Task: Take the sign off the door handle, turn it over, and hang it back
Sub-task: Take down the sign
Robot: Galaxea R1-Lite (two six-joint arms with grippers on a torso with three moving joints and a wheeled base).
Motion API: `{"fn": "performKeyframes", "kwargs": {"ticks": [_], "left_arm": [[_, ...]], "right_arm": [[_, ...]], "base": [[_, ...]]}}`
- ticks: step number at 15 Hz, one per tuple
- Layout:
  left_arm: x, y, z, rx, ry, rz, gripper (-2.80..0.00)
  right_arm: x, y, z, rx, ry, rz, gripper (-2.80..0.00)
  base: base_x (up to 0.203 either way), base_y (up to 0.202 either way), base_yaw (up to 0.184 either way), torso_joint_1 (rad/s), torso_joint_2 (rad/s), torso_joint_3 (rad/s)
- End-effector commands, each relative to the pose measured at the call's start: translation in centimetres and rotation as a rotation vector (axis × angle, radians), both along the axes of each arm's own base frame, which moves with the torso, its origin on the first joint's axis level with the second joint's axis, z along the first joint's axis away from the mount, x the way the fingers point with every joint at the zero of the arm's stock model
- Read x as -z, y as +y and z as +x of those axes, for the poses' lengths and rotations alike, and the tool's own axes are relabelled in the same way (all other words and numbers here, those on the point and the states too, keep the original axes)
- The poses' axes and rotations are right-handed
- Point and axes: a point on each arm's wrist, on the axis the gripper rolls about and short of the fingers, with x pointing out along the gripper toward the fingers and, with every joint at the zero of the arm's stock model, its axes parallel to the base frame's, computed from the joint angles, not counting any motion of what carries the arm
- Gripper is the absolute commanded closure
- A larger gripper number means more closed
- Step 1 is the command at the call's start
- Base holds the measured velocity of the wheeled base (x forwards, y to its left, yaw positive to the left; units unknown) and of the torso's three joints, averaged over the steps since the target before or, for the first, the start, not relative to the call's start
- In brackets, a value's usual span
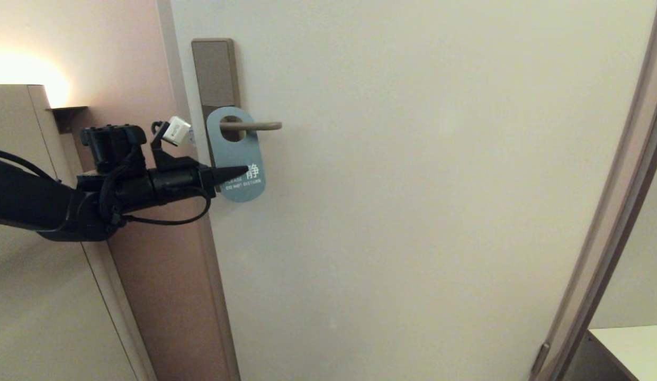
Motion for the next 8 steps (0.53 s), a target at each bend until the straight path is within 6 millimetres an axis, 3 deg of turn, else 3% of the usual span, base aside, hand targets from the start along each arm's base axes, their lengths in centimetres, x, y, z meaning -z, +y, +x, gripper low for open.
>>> {"fn": "performKeyframes", "kwargs": {"ticks": [1,8], "left_arm": [[0.0,-0.5,0.0,0.016,-0.004,-0.002,0.00],[-0.8,-2.6,0.1,0.056,-0.028,-0.004,0.00]], "right_arm": [[0.0,0.0,0.0,-0.001,0.001,-0.001,0.00],[0.0,0.0,0.0,-0.002,0.001,-0.001,0.00]], "base": [[0.000,0.000,0.000,0.000,0.00,0.000],[0.000,0.000,0.000,0.000,0.00,0.000]]}}
